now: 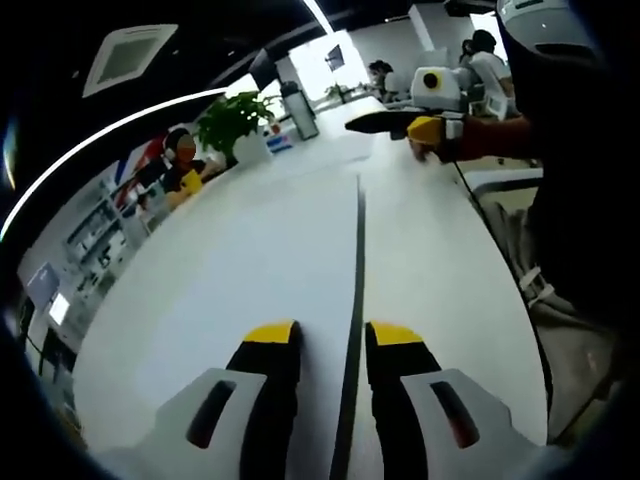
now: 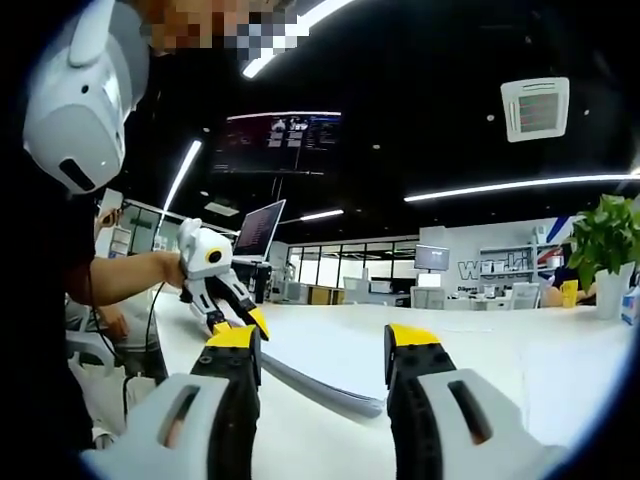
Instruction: Grasp the top corner of one sheet in the document stack and pull a single sheet out from the document stack, separating that one sheet from the rest and lifting it clear until the single sheet is fully removed from the stack
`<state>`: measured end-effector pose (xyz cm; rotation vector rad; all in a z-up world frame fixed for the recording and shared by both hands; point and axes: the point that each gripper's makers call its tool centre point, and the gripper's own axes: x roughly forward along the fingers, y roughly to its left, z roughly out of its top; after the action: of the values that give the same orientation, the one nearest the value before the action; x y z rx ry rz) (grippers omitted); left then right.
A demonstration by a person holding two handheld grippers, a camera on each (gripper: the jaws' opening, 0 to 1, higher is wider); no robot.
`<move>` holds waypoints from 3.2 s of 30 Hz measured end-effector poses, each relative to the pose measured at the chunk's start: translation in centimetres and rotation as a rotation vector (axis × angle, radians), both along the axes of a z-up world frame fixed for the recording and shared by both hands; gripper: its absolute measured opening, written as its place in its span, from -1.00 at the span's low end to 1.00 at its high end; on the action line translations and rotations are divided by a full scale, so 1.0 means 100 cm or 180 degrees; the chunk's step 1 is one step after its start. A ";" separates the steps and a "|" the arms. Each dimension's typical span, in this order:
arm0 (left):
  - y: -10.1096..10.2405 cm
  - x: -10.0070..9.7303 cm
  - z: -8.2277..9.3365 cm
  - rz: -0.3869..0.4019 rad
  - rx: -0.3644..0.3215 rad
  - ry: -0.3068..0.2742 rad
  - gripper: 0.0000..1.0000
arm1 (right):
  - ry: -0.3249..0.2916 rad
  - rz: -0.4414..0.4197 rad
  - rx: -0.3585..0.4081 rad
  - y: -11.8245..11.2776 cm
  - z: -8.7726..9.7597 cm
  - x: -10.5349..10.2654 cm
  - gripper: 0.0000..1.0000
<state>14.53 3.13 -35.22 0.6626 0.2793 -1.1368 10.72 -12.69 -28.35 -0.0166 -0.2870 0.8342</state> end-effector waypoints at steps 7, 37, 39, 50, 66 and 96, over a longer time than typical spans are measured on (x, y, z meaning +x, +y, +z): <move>0.000 0.003 0.002 0.0082 -0.0203 0.0217 -0.48 | 0.0008 0.0008 -0.0001 0.000 0.000 0.000 -0.03; 0.002 0.008 0.006 0.0219 -0.1070 0.0993 -0.53 | -0.0002 0.0037 0.0026 0.000 0.000 -0.002 -0.03; 0.003 0.009 0.007 0.0223 -0.1153 0.1060 -0.53 | -0.0005 0.0033 0.0016 0.000 -0.001 -0.002 -0.03; 0.002 0.008 0.009 0.0184 -0.1378 0.1202 -0.55 | -0.0005 0.0032 -0.0001 0.000 -0.001 -0.002 -0.04; 0.002 0.008 0.011 0.0175 -0.1457 0.1285 -0.60 | -0.0010 -0.0032 -0.0046 0.000 -0.002 0.001 -0.05; 0.002 0.006 0.014 0.0053 -0.1590 0.1249 -0.65 | 0.0155 -0.0895 -0.0910 -0.022 -0.021 0.034 -0.17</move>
<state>15.12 3.35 -33.84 -0.0070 0.3155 -1.2554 14.12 -14.85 -30.42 -0.2974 -0.1136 0.5891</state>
